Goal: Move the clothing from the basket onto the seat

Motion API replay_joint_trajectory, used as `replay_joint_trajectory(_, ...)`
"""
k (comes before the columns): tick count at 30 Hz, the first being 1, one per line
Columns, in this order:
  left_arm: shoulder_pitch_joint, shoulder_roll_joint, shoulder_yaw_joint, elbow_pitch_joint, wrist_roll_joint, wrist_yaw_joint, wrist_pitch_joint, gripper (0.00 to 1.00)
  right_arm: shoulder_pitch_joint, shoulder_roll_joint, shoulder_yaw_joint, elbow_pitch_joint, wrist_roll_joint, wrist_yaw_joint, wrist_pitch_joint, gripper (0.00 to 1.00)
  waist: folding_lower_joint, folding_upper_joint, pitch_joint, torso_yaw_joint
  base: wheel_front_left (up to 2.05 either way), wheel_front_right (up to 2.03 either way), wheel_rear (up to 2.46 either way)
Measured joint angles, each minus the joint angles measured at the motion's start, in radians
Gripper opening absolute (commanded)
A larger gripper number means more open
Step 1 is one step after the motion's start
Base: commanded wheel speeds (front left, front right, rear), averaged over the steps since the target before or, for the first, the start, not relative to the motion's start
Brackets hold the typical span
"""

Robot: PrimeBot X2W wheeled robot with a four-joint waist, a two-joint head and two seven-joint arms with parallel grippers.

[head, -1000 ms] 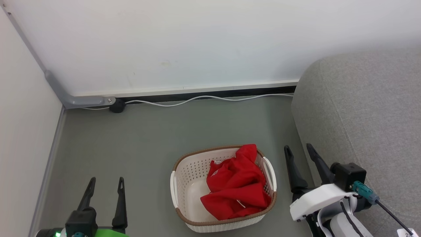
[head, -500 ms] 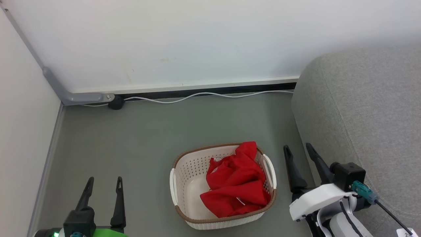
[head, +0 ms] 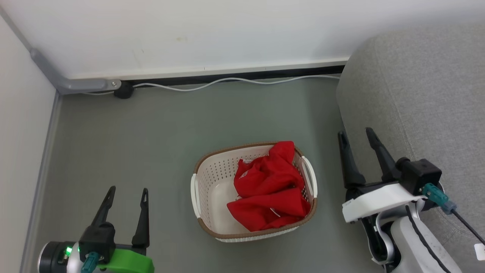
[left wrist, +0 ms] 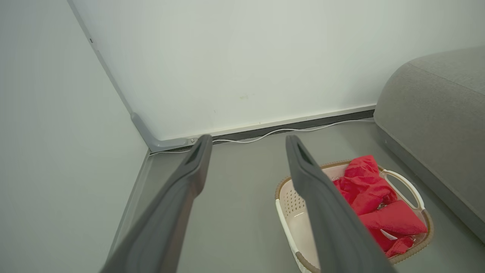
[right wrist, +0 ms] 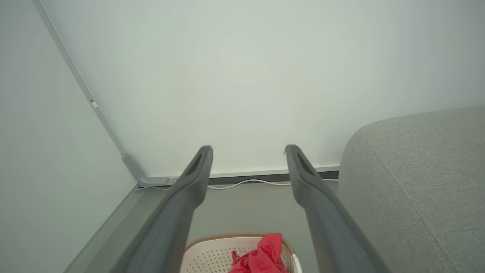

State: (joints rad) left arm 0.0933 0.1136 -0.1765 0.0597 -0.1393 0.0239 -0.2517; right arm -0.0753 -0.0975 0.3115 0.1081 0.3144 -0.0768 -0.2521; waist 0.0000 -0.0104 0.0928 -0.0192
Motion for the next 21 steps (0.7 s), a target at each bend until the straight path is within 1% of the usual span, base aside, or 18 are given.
replay_joint_trajectory(3, -0.036, 0.009, -0.016, 0.017, 0.027, -0.011, 0.0, 1.0, -0.021, 0.0, -0.026, -0.02, 0.0, -0.002, -0.002, 1.0, 0.0, 0.0, 0.038, -0.001, 0.0, 0.0, 0.0)
replay_joint_trajectory(12, -0.167, 0.007, -0.043, 0.09, 0.042, -0.033, 0.0, 1.0, -0.084, 0.001, -0.089, -0.071, 0.0, -0.005, -0.003, 1.0, 0.0, 0.0, 0.158, -0.006, 0.0, 0.0, 0.0)
replay_joint_trajectory(13, -0.167, 0.007, -0.043, 0.09, 0.042, -0.033, 0.0, 1.0, -0.084, 0.001, -0.089, -0.071, 0.0, -0.005, -0.003, 1.0, 0.0, 0.0, 0.158, -0.006, 0.0, 0.0, 0.0)
replay_joint_trajectory(21, -0.291, -0.011, -0.094, 0.16, 0.061, -0.054, 0.0, 1.0, -0.152, 0.002, -0.114, -0.109, -0.008, -0.005, -0.003, 1.0, 0.0, 0.0, 0.27, -0.012, 0.0, 0.0, 0.0)
